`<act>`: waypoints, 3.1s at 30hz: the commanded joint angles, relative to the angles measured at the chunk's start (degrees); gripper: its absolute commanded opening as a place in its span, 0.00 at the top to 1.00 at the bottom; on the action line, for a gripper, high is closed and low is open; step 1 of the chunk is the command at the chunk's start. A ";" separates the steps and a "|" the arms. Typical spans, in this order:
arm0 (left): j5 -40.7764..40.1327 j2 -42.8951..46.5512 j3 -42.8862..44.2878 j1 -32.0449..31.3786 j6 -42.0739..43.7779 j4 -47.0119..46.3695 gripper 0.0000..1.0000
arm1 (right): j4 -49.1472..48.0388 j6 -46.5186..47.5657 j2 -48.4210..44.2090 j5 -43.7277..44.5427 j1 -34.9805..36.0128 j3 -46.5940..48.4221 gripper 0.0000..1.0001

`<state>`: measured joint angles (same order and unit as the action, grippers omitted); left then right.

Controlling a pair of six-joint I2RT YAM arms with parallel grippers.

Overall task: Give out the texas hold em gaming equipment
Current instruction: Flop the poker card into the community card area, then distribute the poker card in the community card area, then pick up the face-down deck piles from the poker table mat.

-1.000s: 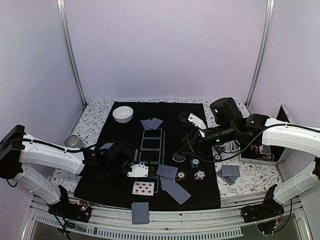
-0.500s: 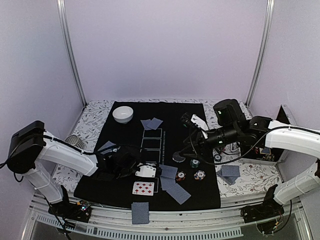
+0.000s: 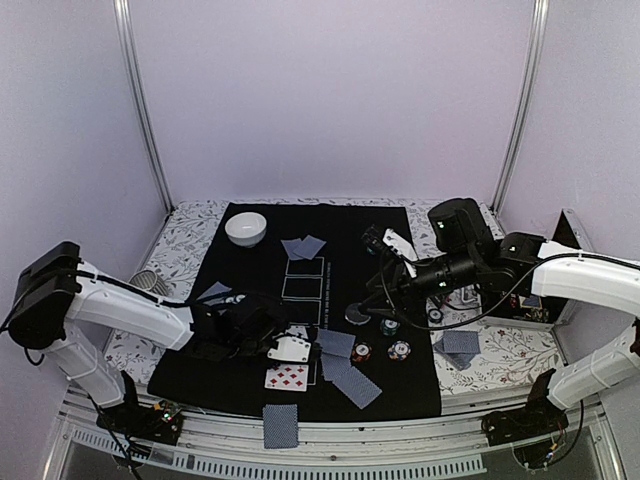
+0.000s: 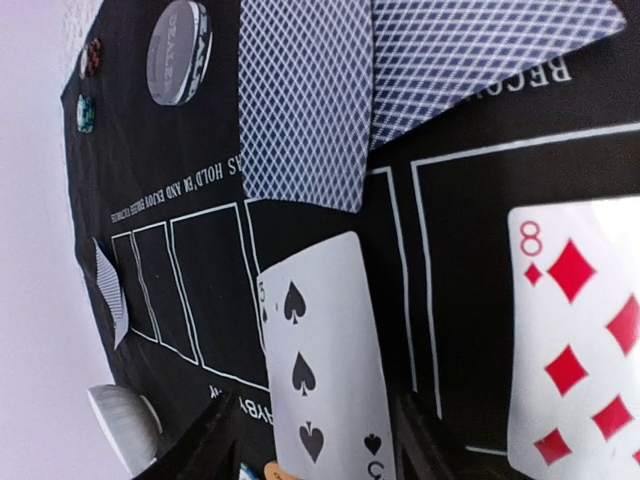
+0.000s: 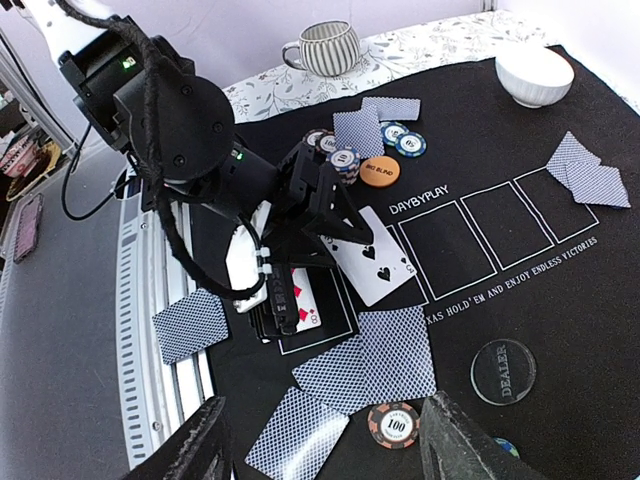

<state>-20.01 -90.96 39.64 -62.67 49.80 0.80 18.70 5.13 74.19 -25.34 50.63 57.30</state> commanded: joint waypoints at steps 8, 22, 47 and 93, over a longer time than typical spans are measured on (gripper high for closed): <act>2.09 13.33 3.43 -4.56 -13.06 6.68 0.29 | -1.38 -0.77 -1.24 -0.93 0.17 -0.18 0.34; 24.55 12.06 18.77 -6.01 -68.15 40.97 0.45 | -3.90 -4.47 -1.12 -2.66 0.19 -0.26 0.34; 24.67 12.99 -3.56 -14.81 -107.65 25.04 0.39 | -9.32 -30.19 13.52 6.36 14.74 -8.12 0.51; 21.44 20.46 -7.82 -14.76 -100.79 13.08 0.89 | -17.30 -35.99 37.71 -14.38 19.34 6.87 0.98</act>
<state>3.22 -74.85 30.44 -76.88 -55.53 11.70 3.51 -32.71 116.84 -39.18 70.41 65.89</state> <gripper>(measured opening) 0.044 0.028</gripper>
